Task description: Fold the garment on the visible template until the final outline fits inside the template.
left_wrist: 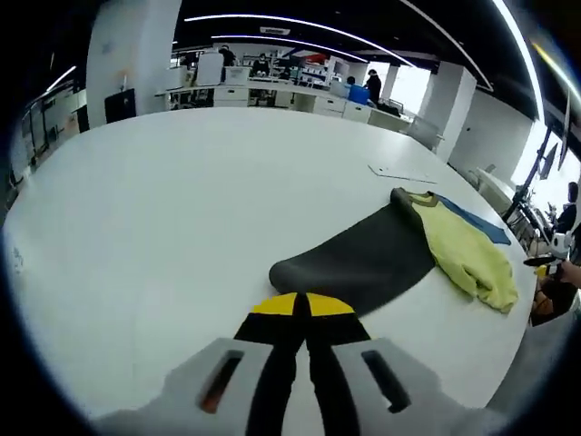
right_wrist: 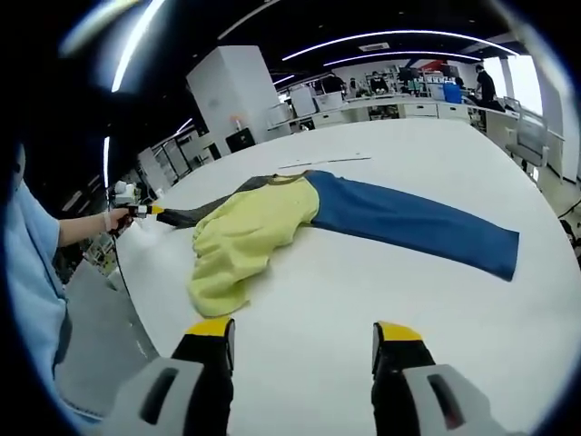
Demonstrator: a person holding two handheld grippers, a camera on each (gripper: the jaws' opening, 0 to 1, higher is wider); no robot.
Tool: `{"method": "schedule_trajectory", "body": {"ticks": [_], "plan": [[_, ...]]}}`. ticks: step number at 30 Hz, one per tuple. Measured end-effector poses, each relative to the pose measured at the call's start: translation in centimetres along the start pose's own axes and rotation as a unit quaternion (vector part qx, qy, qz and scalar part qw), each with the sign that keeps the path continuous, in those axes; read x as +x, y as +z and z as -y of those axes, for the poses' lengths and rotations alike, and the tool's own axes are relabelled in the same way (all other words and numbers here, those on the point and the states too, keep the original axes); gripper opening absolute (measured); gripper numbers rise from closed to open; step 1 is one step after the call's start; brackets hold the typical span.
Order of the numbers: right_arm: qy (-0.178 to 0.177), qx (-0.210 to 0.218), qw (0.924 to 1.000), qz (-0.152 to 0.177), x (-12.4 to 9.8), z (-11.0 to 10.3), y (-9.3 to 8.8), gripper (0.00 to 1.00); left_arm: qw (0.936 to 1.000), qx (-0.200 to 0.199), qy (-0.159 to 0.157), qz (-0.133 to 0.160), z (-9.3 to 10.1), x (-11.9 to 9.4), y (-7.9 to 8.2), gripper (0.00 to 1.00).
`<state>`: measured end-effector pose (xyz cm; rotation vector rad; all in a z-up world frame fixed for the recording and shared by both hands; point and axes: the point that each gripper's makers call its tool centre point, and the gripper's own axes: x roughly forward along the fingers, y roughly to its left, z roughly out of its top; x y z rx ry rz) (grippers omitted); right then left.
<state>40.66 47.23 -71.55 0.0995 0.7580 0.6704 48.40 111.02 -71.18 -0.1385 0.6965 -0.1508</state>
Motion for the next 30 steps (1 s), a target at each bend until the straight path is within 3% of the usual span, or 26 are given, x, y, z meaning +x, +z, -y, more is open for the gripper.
{"method": "schedule_trajectory", "body": {"ticks": [8, 13, 26, 30], "plan": [[0.001, 0.000, 1.0000, -0.005, 0.3, 0.0, -0.2, 0.60, 0.9992, -0.016, 0.033, 0.017, -2.1, -1.2, 0.4, 0.00], [0.003, 0.000, 1.0000, -0.004, 0.4, -0.2, -0.1, 0.60, 0.9991, -0.012, 0.036, 0.018, -1.9, -1.4, 0.4, 0.00], [0.002, -0.004, 1.0000, -0.006, 0.5, -0.3, -0.2, 0.60, 0.9990, -0.026, 0.025, -0.025, 0.1, -0.7, -4.9, 0.00], [0.001, -0.005, 1.0000, -0.005, 0.5, -0.2, 0.0, 0.59, 0.9987, -0.032, 0.022, -0.032, 0.3, -0.3, -5.8, 0.00]]}}
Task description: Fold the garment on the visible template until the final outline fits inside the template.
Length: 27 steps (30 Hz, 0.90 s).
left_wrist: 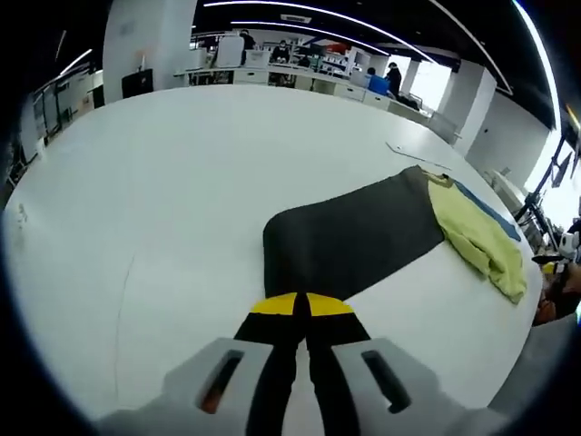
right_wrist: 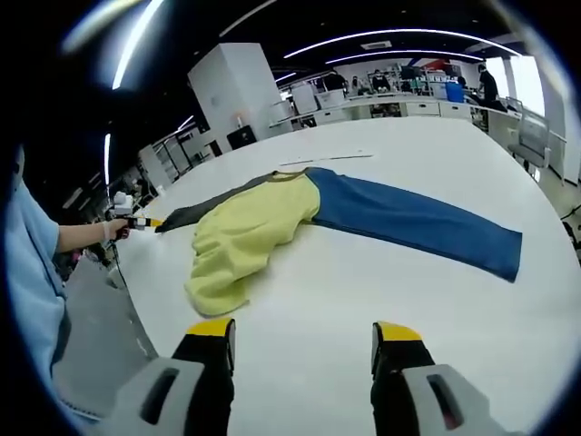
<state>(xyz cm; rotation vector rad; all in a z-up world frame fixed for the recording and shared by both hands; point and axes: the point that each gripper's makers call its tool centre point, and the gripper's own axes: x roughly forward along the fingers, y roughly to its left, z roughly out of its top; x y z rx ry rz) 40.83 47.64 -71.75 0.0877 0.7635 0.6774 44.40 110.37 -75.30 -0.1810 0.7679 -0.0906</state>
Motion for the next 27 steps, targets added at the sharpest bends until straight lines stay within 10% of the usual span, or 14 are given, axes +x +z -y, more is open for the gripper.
{"method": "schedule_trajectory", "body": {"ticks": [16, 27], "plan": [[-0.004, 0.001, 1.0000, 0.002, -0.4, 0.2, 0.0, 0.59, 0.9999, -0.009, 0.000, -0.005, 0.0, 0.7, -0.7, 0.00], [-0.001, 0.001, 1.0000, 0.002, -0.1, 0.1, 0.1, 0.59, 0.9996, 0.014, 0.003, 0.026, 0.7, 0.3, 0.3, 0.45]]}}
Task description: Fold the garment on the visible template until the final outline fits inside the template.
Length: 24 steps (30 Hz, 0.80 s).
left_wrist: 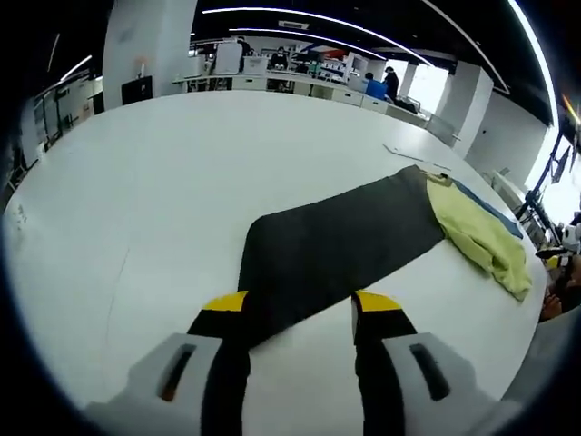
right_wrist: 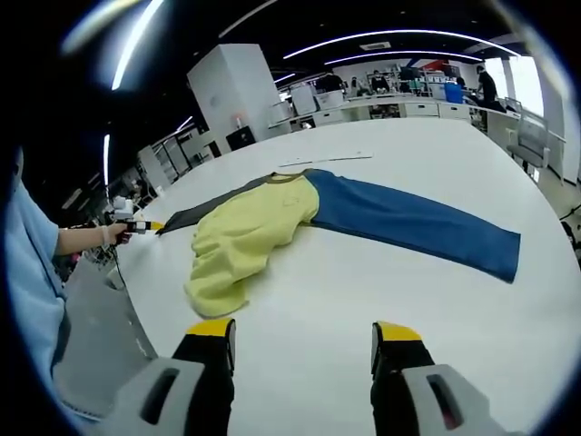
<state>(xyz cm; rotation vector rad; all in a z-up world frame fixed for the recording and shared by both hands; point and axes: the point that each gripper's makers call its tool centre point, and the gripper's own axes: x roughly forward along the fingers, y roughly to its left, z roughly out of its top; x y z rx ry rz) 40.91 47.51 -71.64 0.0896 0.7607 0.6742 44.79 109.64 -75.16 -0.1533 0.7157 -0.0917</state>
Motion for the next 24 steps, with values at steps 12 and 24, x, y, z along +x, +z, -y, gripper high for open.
{"method": "schedule_trajectory", "body": {"ticks": [12, 24], "plan": [[0.002, -0.002, 1.0000, 0.001, 0.0, -0.1, 0.2, 0.59, 0.9994, -0.026, 0.018, 0.012, -2.1, -0.6, 0.3, 0.53], [-0.003, 0.001, 1.0000, 0.001, -0.3, 0.1, 0.4, 0.59, 0.9969, -0.059, 0.050, 0.017, -4.5, 0.6, 0.8, 0.27]]}}
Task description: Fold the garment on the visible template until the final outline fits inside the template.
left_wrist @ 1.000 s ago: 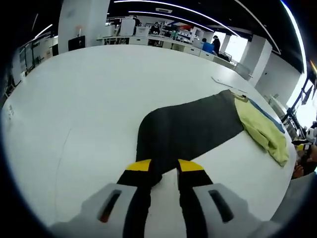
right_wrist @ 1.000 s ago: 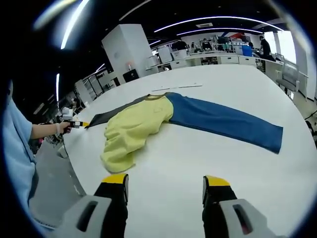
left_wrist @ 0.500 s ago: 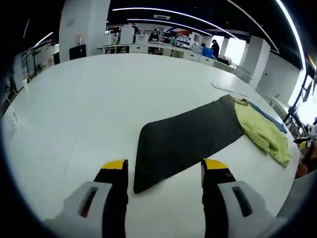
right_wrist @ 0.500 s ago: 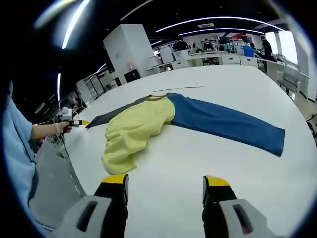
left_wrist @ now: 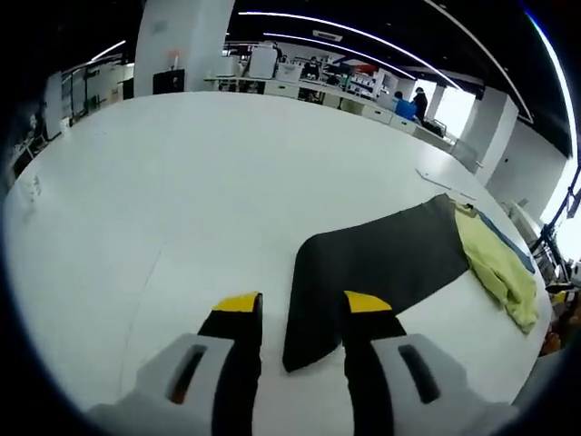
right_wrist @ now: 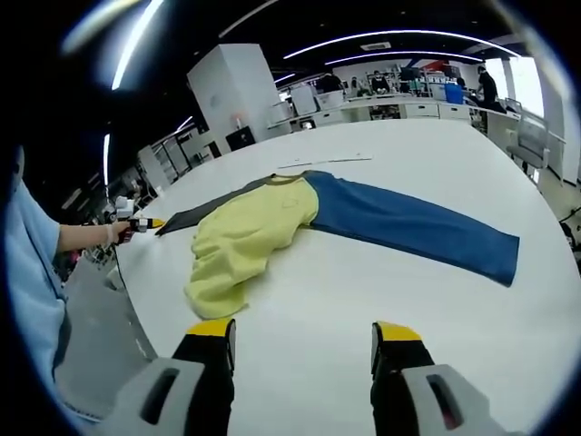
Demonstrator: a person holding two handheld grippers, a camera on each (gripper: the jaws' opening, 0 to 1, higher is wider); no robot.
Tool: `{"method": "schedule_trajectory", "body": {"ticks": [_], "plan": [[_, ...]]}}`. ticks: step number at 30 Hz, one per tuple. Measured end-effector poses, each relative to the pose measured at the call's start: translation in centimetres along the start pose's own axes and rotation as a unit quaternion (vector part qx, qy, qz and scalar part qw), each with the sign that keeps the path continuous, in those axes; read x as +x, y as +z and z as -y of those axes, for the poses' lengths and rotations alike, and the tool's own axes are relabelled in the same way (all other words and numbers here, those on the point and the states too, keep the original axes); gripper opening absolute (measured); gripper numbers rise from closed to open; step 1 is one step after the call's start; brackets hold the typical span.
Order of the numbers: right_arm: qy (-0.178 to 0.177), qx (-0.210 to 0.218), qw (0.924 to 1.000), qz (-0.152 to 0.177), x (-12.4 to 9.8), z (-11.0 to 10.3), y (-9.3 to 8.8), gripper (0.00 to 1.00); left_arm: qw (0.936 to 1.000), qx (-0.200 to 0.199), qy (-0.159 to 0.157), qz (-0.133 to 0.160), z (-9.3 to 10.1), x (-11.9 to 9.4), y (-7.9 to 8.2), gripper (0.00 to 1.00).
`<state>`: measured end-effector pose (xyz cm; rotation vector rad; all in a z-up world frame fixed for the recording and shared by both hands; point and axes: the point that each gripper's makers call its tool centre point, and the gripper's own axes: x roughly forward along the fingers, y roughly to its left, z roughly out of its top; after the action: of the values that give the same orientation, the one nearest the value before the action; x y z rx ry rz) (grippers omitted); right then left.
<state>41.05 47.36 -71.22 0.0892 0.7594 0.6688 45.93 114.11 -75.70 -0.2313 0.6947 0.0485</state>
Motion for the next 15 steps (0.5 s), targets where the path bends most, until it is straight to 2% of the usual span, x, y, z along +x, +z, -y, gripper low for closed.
{"method": "schedule_trajectory", "body": {"ticks": [2, 5, 8, 15], "plan": [[-0.002, 0.000, 1.0000, 0.000, -0.10, 0.07, -0.06, 0.59, 1.0000, 0.004, 0.005, -0.005, -0.03, 0.15, -0.20, 0.22], [-0.004, 0.003, 1.0000, 0.000, -0.24, 0.13, -0.16, 0.59, 0.9998, 0.008, 0.014, -0.010, -0.18, 0.46, -0.44, 0.20], [-0.005, 0.004, 1.0000, 0.000, -0.36, 0.17, -0.26, 0.59, 0.9991, 0.033, 0.019, -0.019, -0.24, 0.80, -0.70, 0.20], [-0.008, 0.007, 0.9999, 0.002, -0.56, 0.28, -0.35, 0.59, 0.9987, 0.041, 0.023, -0.022, 0.07, 0.95, -0.77, 0.11]]}}
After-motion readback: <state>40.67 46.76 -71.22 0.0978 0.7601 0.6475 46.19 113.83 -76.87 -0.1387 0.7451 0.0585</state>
